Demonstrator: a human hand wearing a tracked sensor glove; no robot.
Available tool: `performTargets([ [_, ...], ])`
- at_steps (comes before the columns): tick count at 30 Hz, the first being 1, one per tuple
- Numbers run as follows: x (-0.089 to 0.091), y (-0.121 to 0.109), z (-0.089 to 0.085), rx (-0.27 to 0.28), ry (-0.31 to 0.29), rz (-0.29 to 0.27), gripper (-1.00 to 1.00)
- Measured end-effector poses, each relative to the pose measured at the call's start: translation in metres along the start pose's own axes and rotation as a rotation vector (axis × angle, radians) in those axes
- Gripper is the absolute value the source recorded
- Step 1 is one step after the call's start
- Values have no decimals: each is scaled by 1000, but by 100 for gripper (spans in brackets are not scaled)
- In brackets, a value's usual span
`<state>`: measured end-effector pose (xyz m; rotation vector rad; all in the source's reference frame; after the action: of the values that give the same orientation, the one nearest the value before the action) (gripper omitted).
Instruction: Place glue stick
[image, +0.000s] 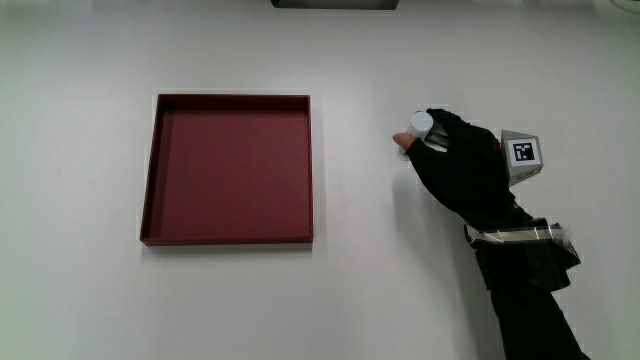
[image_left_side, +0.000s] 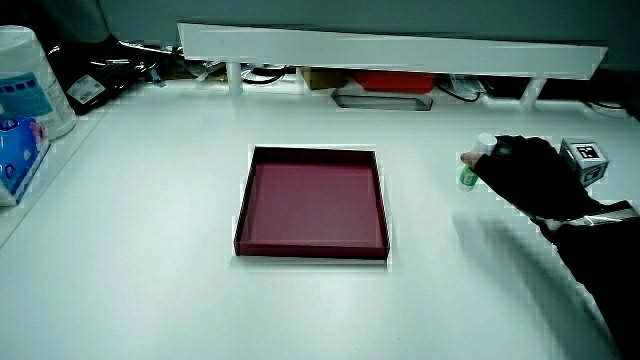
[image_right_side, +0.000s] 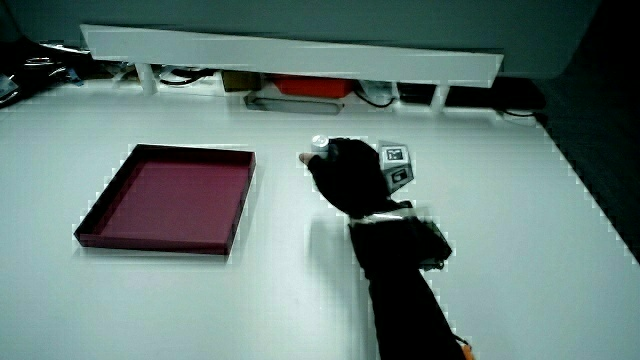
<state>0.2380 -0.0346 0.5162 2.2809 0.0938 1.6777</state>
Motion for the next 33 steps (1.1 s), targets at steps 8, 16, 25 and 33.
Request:
performTargets([
  [8,25,1,-2,16,11,-63,0],
  [16,51,-1,-9,13,43,-104,0],
  [25,58,-2,-12,6,78,-116,0],
  [33,61,-3,-12,9,84,-120,0],
])
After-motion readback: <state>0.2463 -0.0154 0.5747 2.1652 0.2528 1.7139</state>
